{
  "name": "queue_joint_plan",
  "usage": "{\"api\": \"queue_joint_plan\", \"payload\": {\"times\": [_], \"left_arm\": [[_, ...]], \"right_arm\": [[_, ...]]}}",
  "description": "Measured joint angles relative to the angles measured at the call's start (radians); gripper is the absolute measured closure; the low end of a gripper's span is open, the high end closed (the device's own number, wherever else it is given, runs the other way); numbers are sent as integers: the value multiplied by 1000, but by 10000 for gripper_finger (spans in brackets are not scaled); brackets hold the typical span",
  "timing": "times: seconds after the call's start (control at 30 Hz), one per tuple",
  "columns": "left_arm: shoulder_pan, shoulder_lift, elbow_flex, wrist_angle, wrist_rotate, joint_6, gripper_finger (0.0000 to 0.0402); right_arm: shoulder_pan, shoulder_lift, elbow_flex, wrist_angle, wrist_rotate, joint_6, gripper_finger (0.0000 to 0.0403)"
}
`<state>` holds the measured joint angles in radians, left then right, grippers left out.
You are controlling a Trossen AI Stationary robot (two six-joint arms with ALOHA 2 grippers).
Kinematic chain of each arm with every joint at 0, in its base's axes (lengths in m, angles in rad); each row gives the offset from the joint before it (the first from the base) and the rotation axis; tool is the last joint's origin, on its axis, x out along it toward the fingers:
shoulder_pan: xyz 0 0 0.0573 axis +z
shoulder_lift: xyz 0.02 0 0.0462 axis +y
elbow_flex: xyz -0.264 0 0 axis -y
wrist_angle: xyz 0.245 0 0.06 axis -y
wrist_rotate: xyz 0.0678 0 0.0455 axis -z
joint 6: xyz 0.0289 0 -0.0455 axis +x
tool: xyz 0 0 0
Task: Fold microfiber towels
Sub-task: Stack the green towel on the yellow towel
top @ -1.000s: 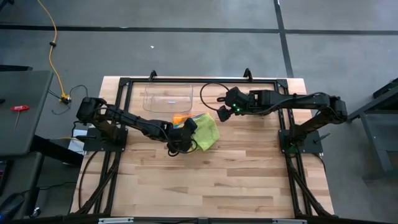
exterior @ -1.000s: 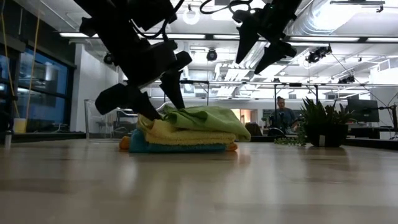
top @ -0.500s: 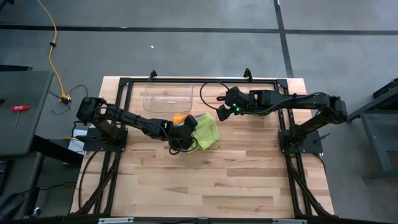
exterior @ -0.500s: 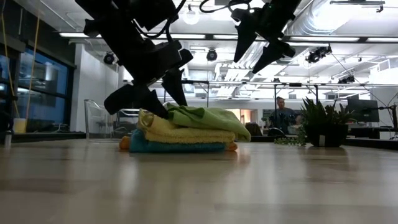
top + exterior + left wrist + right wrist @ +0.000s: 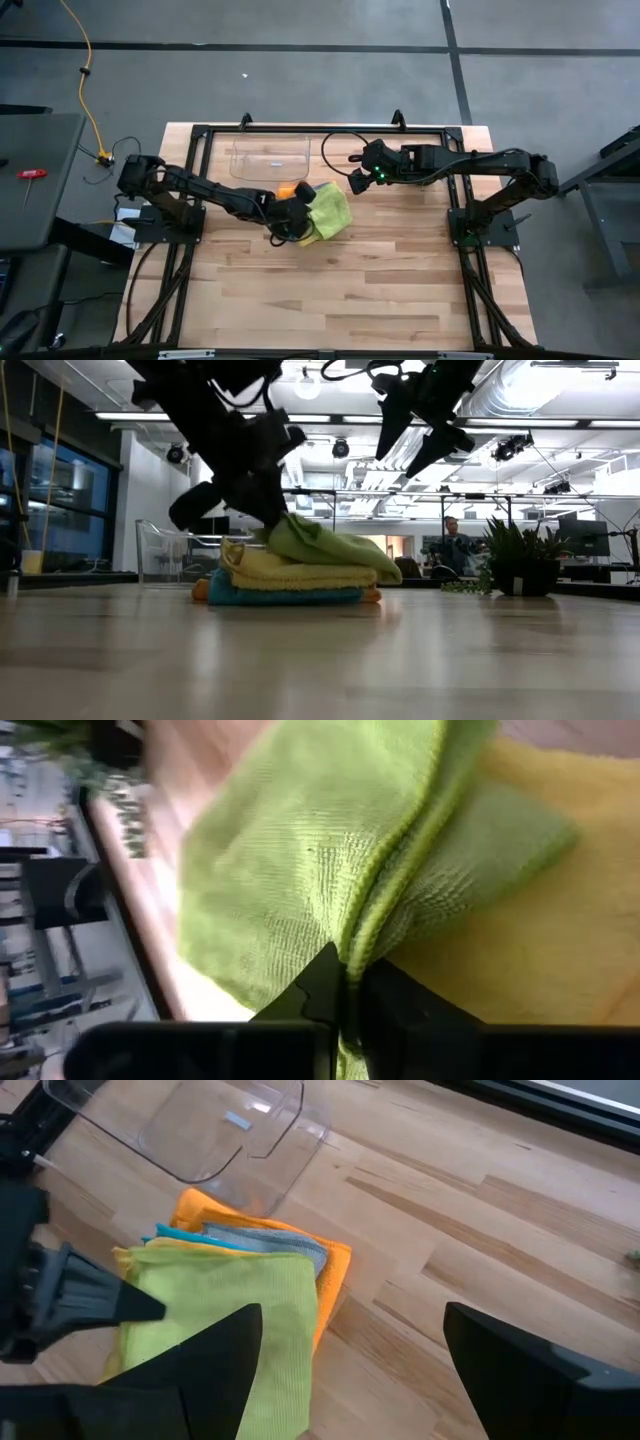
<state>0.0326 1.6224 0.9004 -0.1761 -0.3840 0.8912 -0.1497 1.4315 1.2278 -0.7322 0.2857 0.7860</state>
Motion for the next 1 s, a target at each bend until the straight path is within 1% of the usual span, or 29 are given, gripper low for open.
{"api": "queue_joint_plan", "payload": {"times": [0.07, 0.13, 0.27, 0.5, 0.67, 0.77, 0.83, 0.9, 1.0], "left_arm": [[0, -26, 0, 2, -10, 0, 386], [0, -55, 0, -6, -10, -9, 393], [0, -107, 0, -65, -10, -61, 396], [0, -124, 0, -166, -18, -186, 399], [0, -128, 0, -127, -47, -238, 400], [0, -161, 0, -73, -79, -228, 400], [1, -186, -1, -47, -88, -248, 401], [2, -217, -1, -3, -82, -287, 401], [2, -237, 0, -25, -51, -325, 401]], "right_arm": [[0, 0, 0, 1, 0, -1, 98], [0, 0, 0, 3, 0, -4, 98], [0, 0, 0, 5, 0, -5, 98], [0, 0, 0, 11, 0, -1, 98], [0, 0, 0, 14, 0, 0, 98], [0, 0, 0, 19, 0, 1, 98], [0, 0, 0, 20, 0, 1, 98], [0, 0, 0, 26, 0, 1, 98], [0, 0, 1, 29, 0, 3, 98]]}}
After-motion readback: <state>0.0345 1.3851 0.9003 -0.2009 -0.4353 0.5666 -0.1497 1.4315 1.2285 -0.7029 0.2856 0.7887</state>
